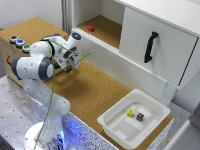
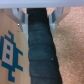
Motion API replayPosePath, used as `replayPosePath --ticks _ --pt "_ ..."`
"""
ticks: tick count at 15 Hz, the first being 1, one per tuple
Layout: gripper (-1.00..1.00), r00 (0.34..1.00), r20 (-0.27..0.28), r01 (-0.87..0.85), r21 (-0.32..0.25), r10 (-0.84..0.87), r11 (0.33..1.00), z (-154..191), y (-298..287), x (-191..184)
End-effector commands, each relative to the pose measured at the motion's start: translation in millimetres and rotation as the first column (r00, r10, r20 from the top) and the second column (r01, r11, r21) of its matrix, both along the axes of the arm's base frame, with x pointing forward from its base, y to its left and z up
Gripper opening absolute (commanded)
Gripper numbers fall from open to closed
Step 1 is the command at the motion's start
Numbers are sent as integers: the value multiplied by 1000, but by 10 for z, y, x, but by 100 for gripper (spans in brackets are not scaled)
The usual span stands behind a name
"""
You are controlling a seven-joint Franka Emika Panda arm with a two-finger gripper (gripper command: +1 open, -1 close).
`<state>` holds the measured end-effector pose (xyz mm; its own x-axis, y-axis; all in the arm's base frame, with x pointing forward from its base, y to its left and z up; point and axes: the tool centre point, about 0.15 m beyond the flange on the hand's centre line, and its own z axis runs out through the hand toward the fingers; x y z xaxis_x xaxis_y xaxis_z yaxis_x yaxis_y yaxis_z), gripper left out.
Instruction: Grasp the drawer handle and open it
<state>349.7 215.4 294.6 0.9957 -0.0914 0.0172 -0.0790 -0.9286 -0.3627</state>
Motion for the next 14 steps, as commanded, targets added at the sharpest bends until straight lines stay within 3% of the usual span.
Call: replayPosePath --ticks 1,5,6,10,14 --pt "-100 997 -6 83 11 -82 997 -383 -660 101" --pt "-100 996 -5 92 -8 -92 996 -334 -825 93" --pt "100 998 9 62 -39 -62 997 -273 -781 97" --pt "100 998 62 -14 -117 21 993 -43 -607 100" --pt "100 995 89 -21 -157 35 987 103 -542 108"
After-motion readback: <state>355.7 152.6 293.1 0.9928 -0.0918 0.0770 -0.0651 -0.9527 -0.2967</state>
